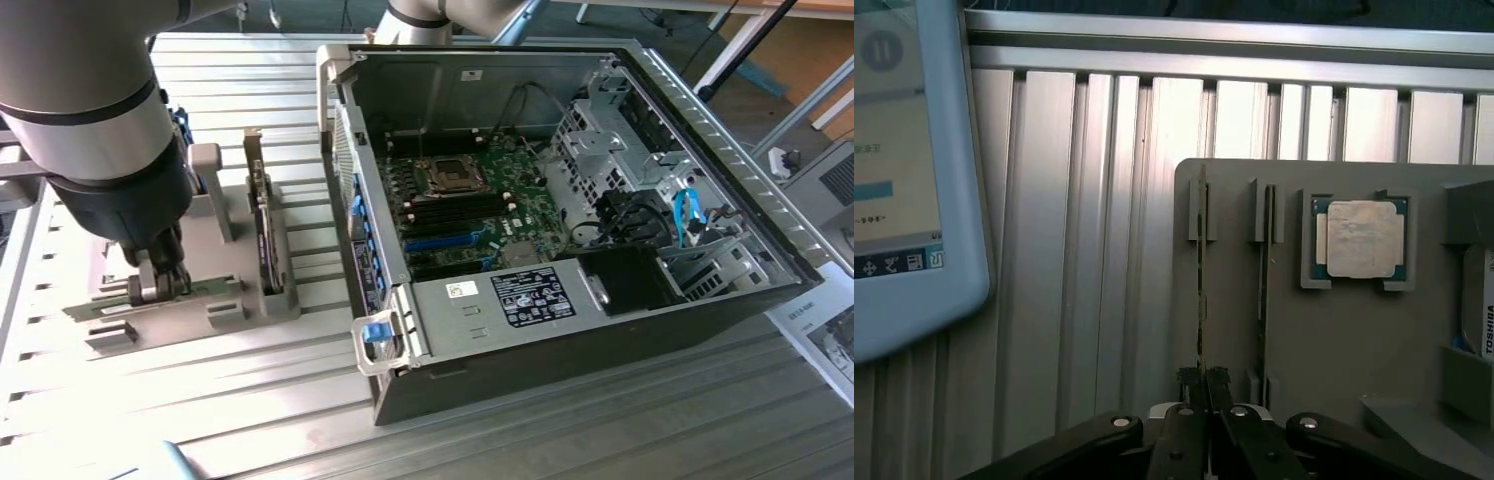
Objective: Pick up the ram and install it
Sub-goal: 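Pick up the ram and move it above insertion slot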
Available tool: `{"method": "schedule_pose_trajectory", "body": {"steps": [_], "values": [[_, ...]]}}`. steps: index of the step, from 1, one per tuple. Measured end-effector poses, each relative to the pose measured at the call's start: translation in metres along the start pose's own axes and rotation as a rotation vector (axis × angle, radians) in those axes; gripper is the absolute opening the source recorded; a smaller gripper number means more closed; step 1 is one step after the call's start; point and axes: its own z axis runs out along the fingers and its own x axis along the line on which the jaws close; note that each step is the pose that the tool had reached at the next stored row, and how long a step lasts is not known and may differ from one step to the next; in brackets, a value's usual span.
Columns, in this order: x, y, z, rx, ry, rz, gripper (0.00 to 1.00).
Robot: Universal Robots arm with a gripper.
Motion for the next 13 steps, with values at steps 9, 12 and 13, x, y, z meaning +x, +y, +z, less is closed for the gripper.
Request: {"method": "schedule_pose_trajectory", "body": {"steps": [9, 12, 13], "values": [[0.001, 0.0003, -0.0190, -0.0001, -0.0002, 0.004, 0.12], [0.001, 0.0004, -0.0233, -0.0002, -0.0001, 0.004, 0.12], [0.001, 0.0004, -0.0257, -0.0002, -0.0001, 0.005, 0.12]]}}
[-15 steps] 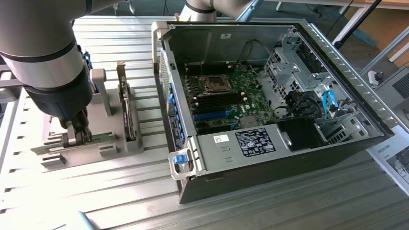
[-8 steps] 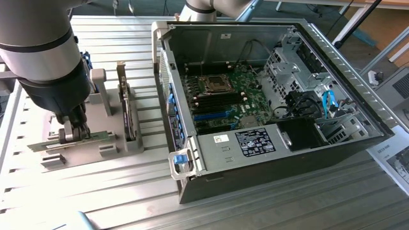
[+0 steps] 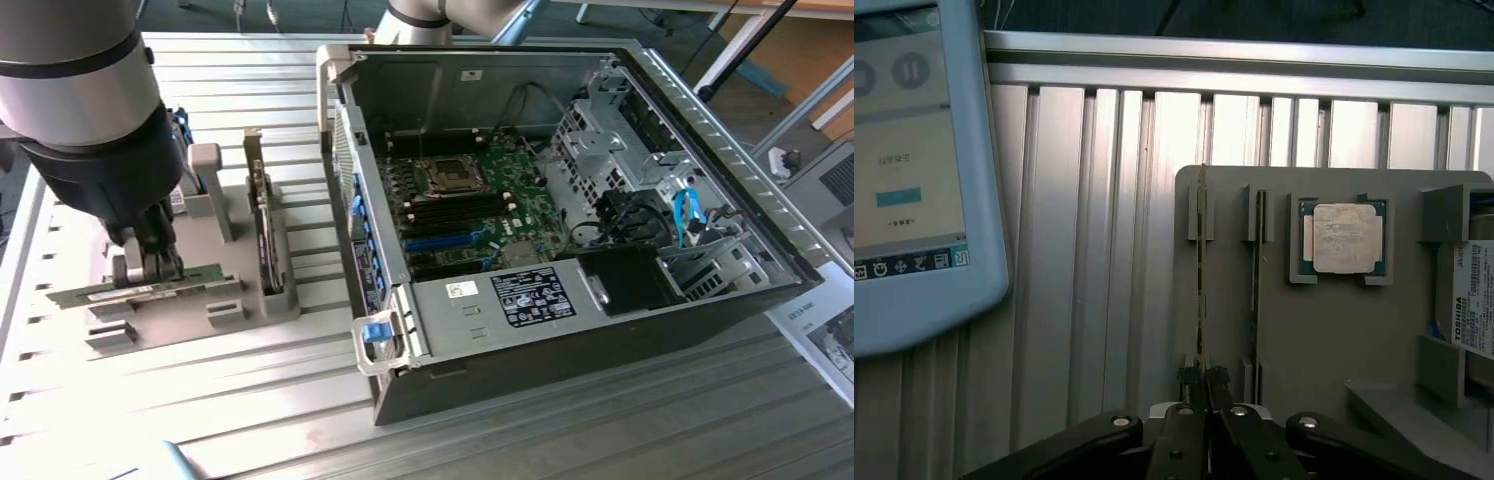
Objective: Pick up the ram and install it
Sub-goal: 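Pick up the ram and move it above insertion slot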
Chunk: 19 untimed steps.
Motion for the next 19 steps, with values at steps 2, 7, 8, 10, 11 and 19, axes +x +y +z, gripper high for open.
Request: {"method": "schedule_pose_trajectory", "body": {"steps": [2, 7, 8, 10, 11, 19], "values": [[0.000, 0.0000, -0.0046, 0.0000, 0.0000, 0.001, 0.12], [0.001, 0.0000, -0.0166, 0.0000, -0.0001, 0.002, 0.12], [0.001, 0.0000, -0.0189, 0.0001, -0.0002, 0.003, 0.12], [0.001, 0.0000, -0.0227, -0.0001, -0.0001, 0.003, 0.12], [0.001, 0.0000, -0.0248, 0.0000, -0.0002, 0.003, 0.12], [0.002, -0.0001, -0.0462, -0.0001, -0.0003, 0.006, 0.12]]}}
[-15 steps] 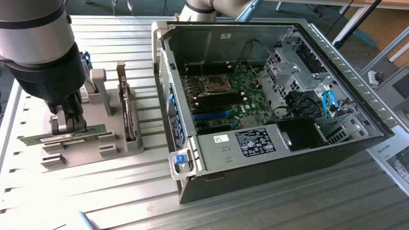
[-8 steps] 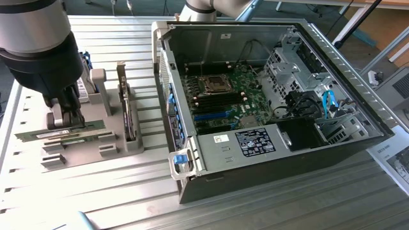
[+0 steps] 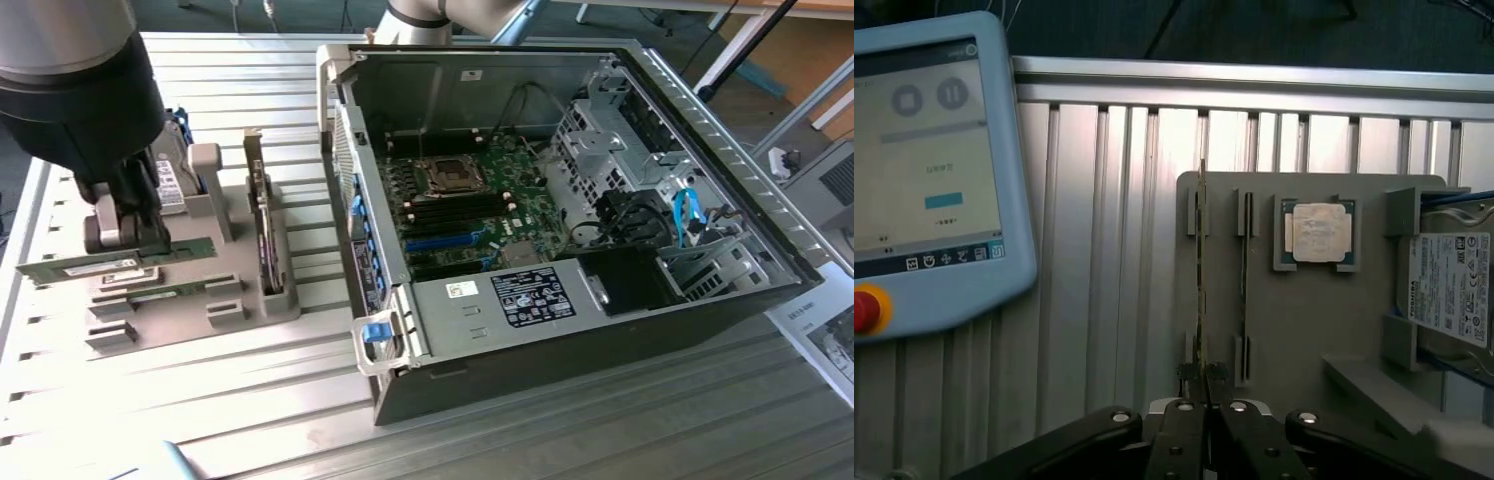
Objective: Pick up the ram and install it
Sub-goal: 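Pick up the ram and move it above insertion slot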
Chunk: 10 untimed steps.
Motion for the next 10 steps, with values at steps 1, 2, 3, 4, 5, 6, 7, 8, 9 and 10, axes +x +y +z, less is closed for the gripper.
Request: {"method": "schedule_pose_trajectory", "body": {"steps": [1, 2, 3, 4, 5, 6, 7, 8, 9, 10], "values": [[0.000, 0.0000, -0.0020, -0.0001, 0.0000, 0.000, 0.12], [0.000, -0.0001, -0.0042, -0.0001, 0.0001, 0.001, 0.12], [0.000, -0.0001, -0.0062, -0.0002, 0.0001, 0.001, 0.12], [0.000, -0.0001, -0.0085, -0.0001, 0.0000, 0.001, 0.12], [0.000, -0.0001, -0.0105, -0.0001, 0.0000, 0.002, 0.12], [0.000, -0.0001, -0.0129, 0.0000, -0.0001, 0.002, 0.12], [0.001, -0.0001, -0.0151, -0.0001, 0.0000, 0.002, 0.12], [0.001, -0.0001, -0.0198, -0.0002, 0.0000, 0.003, 0.12], [0.001, -0.0001, -0.0236, -0.0001, -0.0001, 0.004, 0.12], [0.001, -0.0001, -0.0267, -0.0001, -0.0001, 0.004, 0.12]]}}
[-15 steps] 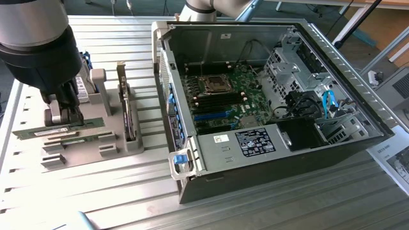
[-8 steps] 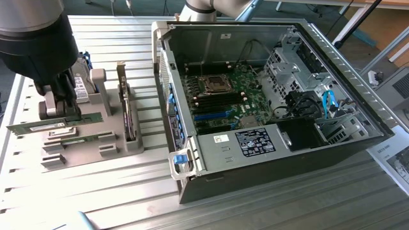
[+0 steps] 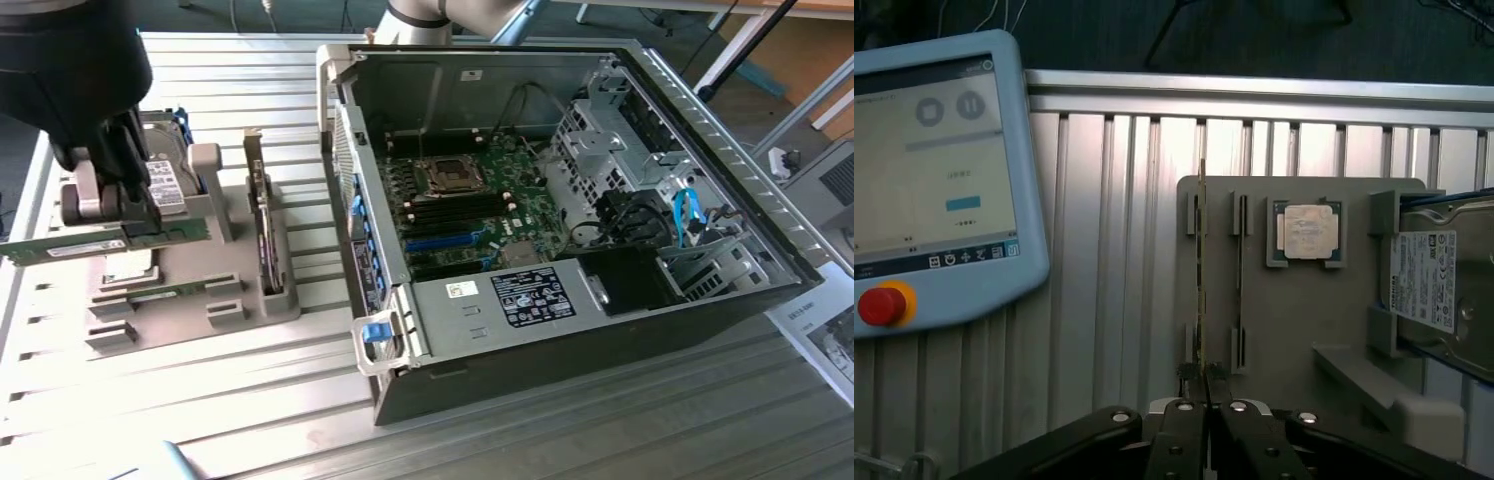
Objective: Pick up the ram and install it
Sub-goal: 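Pick up the ram and move it above insertion slot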
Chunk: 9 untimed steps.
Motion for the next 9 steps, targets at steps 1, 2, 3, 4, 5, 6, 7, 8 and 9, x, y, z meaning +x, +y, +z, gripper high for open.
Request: {"method": "schedule_pose_trajectory", "body": {"steps": [1, 2, 3, 4, 5, 6, 7, 8, 9], "values": [[0.000, 0.0000, -0.0022, -0.0001, 0.0000, 0.000, 0.12], [0.000, 0.0000, -0.0053, -0.0001, 0.0000, 0.001, 0.12], [0.000, 0.0001, -0.0077, -0.0002, 0.0001, 0.001, 0.12], [0.000, 0.0001, -0.0096, -0.0001, 0.0000, 0.002, 0.12], [0.000, 0.0001, -0.0115, -0.0001, 0.0000, 0.002, 0.12], [0.000, 0.0002, -0.0136, -0.0001, -0.0001, 0.002, 0.12], [0.001, 0.0002, -0.0159, -0.0001, -0.0001, 0.002, 0.12], [0.001, 0.0003, -0.0193, -0.0002, -0.0001, 0.003, 0.12], [0.001, 0.0004, -0.0207, -0.0002, -0.0001, 0.003, 0.12]]}}
